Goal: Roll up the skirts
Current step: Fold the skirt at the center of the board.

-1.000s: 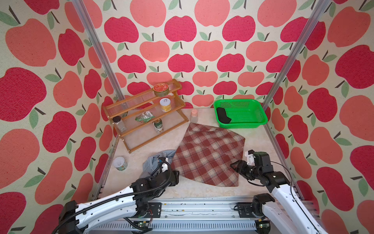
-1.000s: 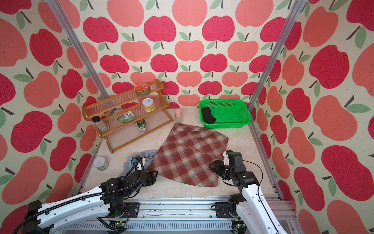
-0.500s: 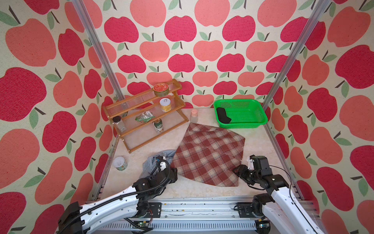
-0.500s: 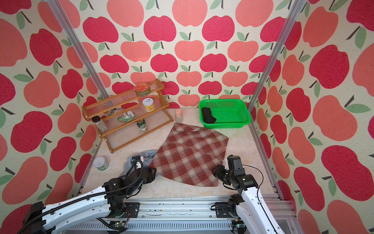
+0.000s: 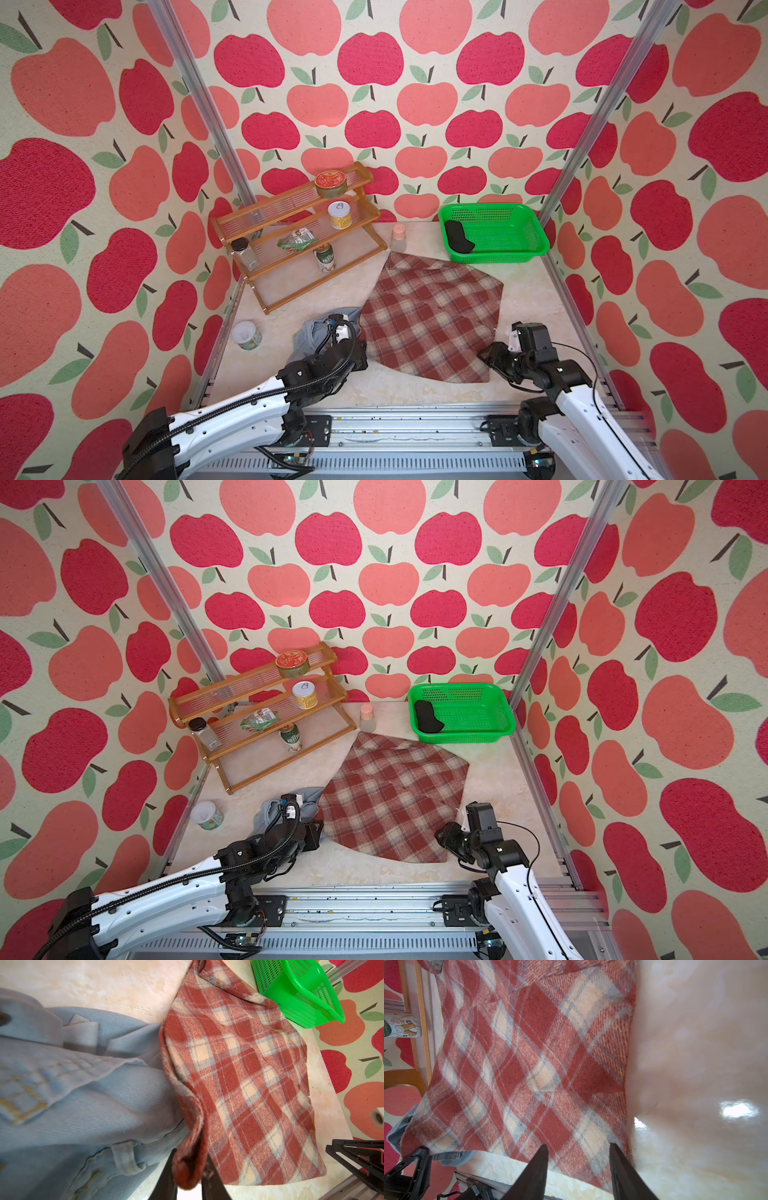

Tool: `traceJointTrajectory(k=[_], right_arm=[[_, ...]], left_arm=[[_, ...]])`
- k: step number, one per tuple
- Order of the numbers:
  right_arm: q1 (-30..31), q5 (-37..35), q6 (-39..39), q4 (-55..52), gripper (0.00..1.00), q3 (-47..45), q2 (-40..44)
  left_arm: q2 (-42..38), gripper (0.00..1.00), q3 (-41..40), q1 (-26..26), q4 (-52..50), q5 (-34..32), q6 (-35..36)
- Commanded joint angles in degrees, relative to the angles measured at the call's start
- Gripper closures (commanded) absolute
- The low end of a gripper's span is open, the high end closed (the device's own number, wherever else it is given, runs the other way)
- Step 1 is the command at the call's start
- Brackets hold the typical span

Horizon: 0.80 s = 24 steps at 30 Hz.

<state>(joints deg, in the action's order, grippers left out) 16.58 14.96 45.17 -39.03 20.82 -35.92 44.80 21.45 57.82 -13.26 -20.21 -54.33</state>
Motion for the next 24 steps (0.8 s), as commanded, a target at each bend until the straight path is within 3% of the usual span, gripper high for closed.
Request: traceJointTrajectory(k=[1,2,10,16,24], right_arm=[[2.0,-3.9,-5.4,-5.8,0.46,2.8,-2.5],[3.2,-5.9,-6.7,-7.4,0.45,3.9,-4.0],[9.0,-8.1,-5.1,-7.8,0.45,3.5,-7.8],[13.5,-10.0,-4.9,-8.8,0.45,5.8,-13.1],[14.9,-6.3,-0.5,1.7,0.53,2.7,-20.3]], left_arm=[[0.5,0.96,2.6,-0.3,0.1,-1.3,1.8],[0.8,1.0,3.3,-0.3,-0.9,-2.0,1.5],[4.4,1.0,7.8,-1.6,-3.2,-5.2,3.7],[4.8,1.0,5.8,-5.6,1.9,-2.6,5.0],[3.8,1.0,6.0,-8.0,2.6,-0.8,6.8]])
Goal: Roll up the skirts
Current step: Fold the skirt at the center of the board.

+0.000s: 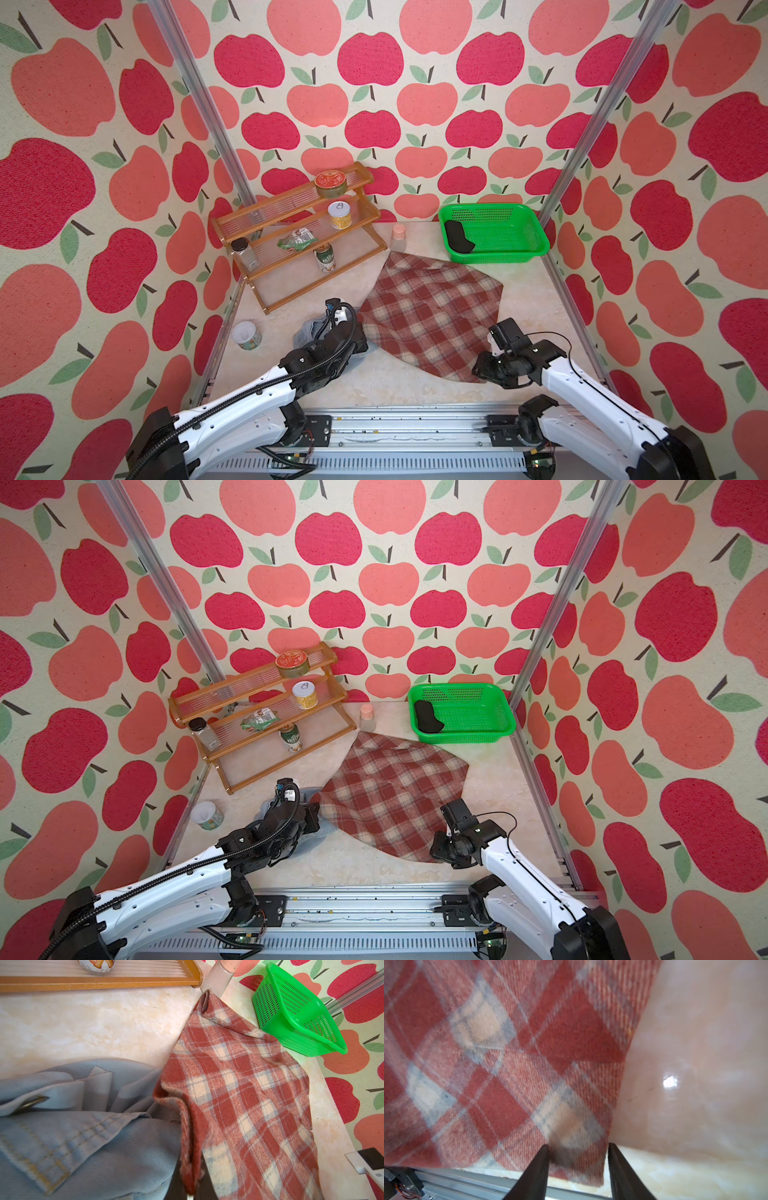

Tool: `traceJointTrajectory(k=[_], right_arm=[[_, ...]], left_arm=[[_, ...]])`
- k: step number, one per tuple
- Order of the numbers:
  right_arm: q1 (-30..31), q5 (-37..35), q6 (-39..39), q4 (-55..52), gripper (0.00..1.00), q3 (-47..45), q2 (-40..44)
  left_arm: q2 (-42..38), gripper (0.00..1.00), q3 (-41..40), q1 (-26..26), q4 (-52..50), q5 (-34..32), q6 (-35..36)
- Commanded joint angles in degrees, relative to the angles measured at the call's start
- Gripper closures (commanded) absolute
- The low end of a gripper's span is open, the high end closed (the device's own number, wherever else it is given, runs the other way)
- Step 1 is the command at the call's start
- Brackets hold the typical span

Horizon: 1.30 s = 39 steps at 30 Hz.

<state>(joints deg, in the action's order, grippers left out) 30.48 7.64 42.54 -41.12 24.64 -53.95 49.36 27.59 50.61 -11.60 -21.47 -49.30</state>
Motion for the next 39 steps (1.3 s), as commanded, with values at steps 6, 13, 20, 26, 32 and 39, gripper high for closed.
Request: traceJointTrajectory(k=[6,13,20,26,32,39], right_arm=[[2.8,2.2,4.5,7.9,0.64,-2.0,-4.3],[6.2,1.6,5.8,4.9,0.99,-0.3,0.0],[6.1,1.5,-1.4,-5.4,1.0,13.6,7.0],[6.1,1.4,-5.9,-11.2,1.0,26.2,7.0],[6.2,3.9,-6.1,-12.5,1.0,25.4,10.6],[6.4,6.6,-5.7,-11.3,1.0,24.6,10.9]], left_arm=[[-0.3,1.0,0.0,-1.9,1.8,1.5,1.9],[-0.1,1.0,1.4,-3.5,2.4,2.5,3.4],[-3.1,1.0,11.7,-7.1,-1.2,2.5,14.2],[-4.4,1.0,22.9,-8.1,-5.0,3.9,20.6],[-14.2,1.0,13.7,-8.1,-7.0,2.5,15.6],[-14.3,1.0,13.9,-8.0,-9.8,3.2,15.7]])
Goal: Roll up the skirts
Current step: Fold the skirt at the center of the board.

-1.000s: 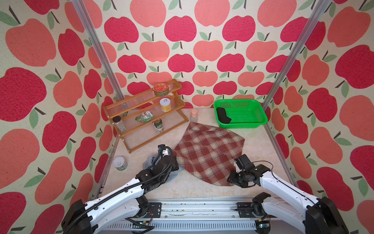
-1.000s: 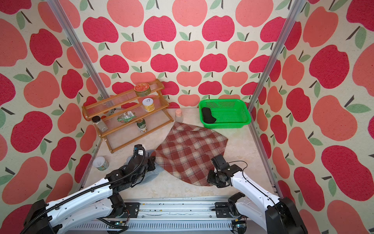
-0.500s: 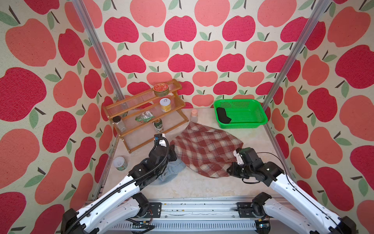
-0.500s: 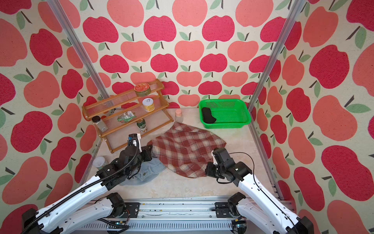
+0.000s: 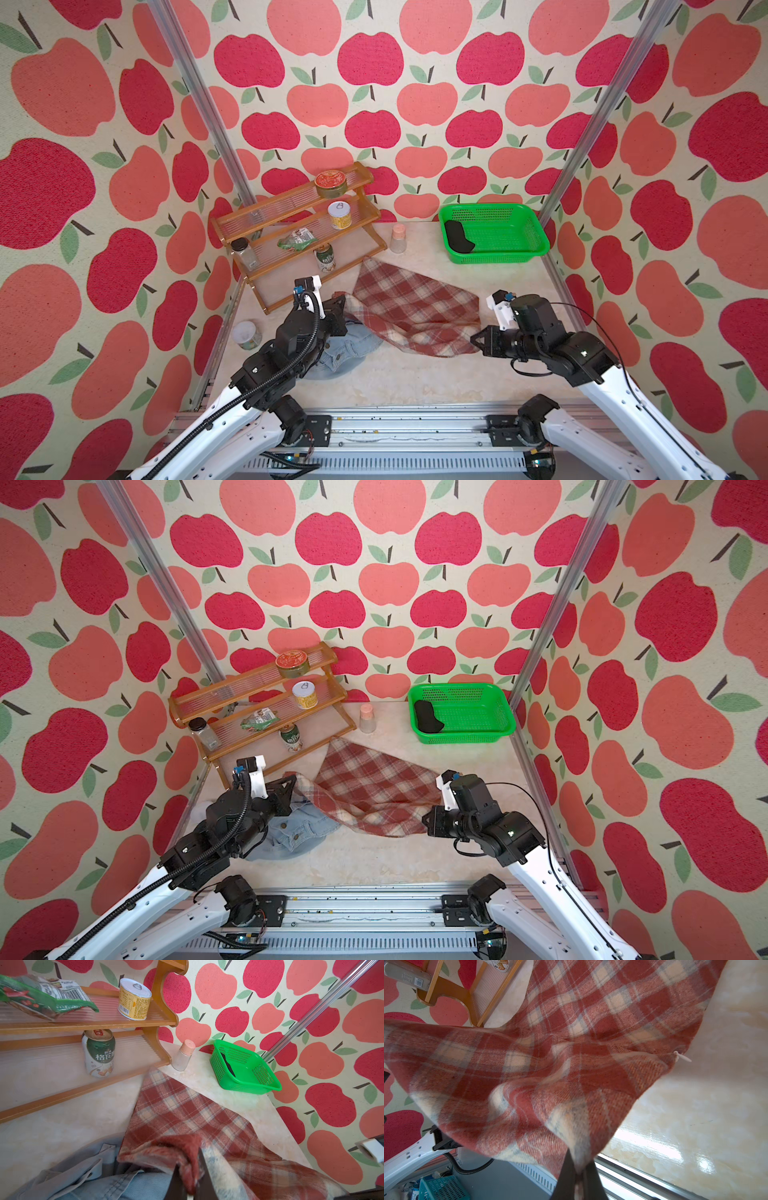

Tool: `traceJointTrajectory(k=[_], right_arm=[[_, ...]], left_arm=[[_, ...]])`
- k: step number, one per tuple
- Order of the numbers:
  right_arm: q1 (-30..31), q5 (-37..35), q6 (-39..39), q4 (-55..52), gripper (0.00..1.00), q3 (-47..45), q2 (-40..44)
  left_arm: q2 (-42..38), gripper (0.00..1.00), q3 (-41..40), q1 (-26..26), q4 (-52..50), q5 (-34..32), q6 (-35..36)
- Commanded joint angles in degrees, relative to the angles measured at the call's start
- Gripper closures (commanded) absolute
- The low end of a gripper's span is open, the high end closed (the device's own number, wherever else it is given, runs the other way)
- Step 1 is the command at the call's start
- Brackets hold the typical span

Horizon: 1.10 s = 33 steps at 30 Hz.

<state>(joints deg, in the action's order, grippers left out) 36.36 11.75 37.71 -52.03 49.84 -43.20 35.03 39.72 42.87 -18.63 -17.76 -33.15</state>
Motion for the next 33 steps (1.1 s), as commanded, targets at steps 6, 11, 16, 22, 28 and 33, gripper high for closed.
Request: traceJointTrajectory(k=[6,11,16,22,28,33], right_arm=[[9.7,3.3,7.4,8.9,1.0,-16.3,3.8],[19.0,1.5,10.9,15.2,1.0,-21.8,0.4],[19.9,-1.7,8.7,14.8,1.0,-18.5,-2.6],[17.0,-6.1,7.0,10.6,1.0,-15.2,-3.2],[5.9,-5.9,-0.5,4.5,1.0,-6.7,-1.5],[-6.5,1.4,-5.6,5.2,1.0,-3.2,-7.6]], left_arm=[[-9.3,1.0,-6.5,1.2,-3.7,-6.2,-7.4],[-17.6,1.0,-13.4,2.2,-7.0,-11.5,-13.1],[-15.2,1.0,-12.8,2.2,-5.4,-11.5,-11.0],[-8.8,1.0,-10.3,2.0,-3.3,-12.2,-8.8],[0.4,1.0,-3.5,-2.0,4.9,-9.3,1.5],[14.1,1.0,4.1,-8.7,8.7,-1.0,4.7]])
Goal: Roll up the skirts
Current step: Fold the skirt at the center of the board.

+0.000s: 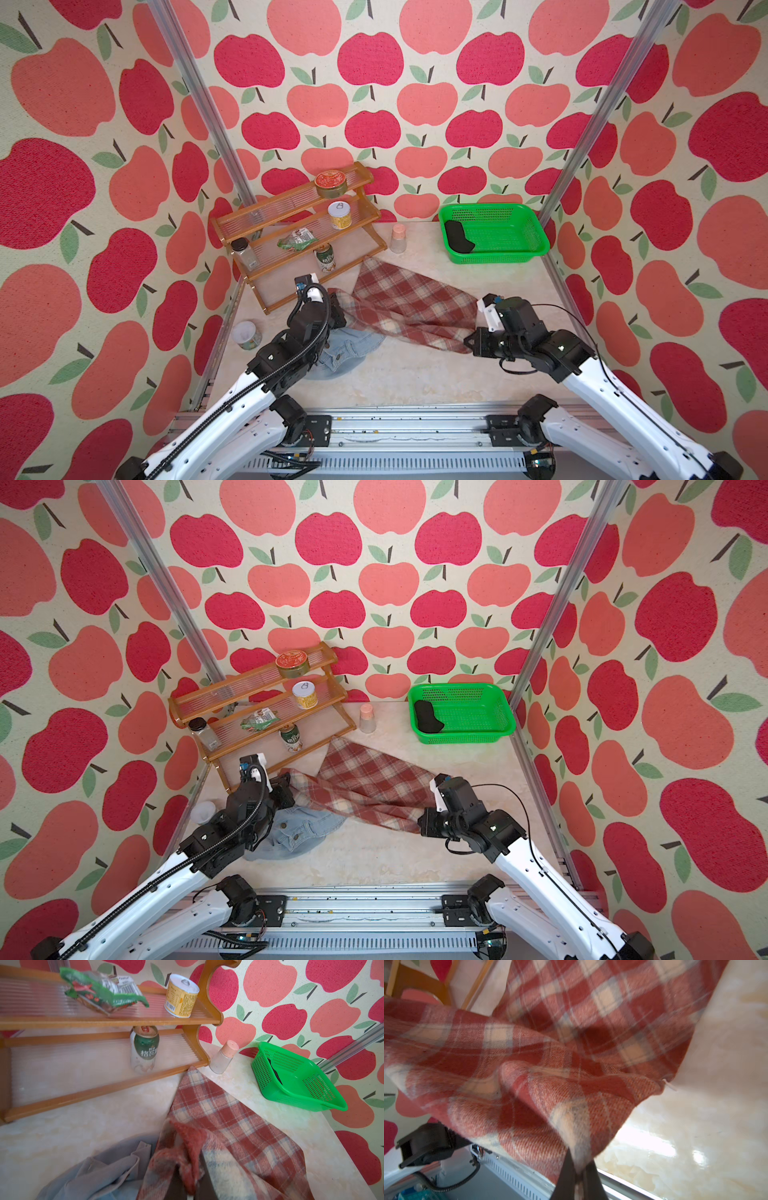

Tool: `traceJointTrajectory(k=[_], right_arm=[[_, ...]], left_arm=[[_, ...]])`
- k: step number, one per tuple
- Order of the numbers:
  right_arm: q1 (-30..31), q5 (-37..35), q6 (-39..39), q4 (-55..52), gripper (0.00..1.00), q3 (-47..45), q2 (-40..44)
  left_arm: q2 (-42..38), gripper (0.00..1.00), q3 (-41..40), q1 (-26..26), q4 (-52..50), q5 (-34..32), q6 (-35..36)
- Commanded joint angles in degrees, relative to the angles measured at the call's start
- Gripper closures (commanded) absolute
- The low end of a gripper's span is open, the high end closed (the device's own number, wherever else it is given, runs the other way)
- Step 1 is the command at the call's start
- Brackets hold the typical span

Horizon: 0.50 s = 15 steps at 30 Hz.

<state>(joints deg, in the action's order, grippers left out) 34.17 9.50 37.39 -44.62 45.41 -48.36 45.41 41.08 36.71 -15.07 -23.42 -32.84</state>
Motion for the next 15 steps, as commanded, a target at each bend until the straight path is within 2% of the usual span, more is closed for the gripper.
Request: traceJointTrajectory(k=[1,5,10,15], right_arm=[[-6.3,5.0,-5.4,-1.5,1.0,1.2,-3.1],[-14.3,9.3,-5.8,1.8,1.0,0.8,-5.6],[-22.8,14.3,-5.4,6.4,1.0,-0.8,-8.2],[-26.6,18.1,-4.9,11.1,1.0,-2.5,-14.4]], left_arm=[[5.5,1.0,3.2,-3.6,6.6,5.8,4.5],[13.8,1.0,7.0,-7.4,9.5,13.5,3.9],[23.6,1.0,12.0,-7.7,11.4,16.6,6.4],[32.5,1.0,16.5,-9.1,12.5,20.5,8.2]])
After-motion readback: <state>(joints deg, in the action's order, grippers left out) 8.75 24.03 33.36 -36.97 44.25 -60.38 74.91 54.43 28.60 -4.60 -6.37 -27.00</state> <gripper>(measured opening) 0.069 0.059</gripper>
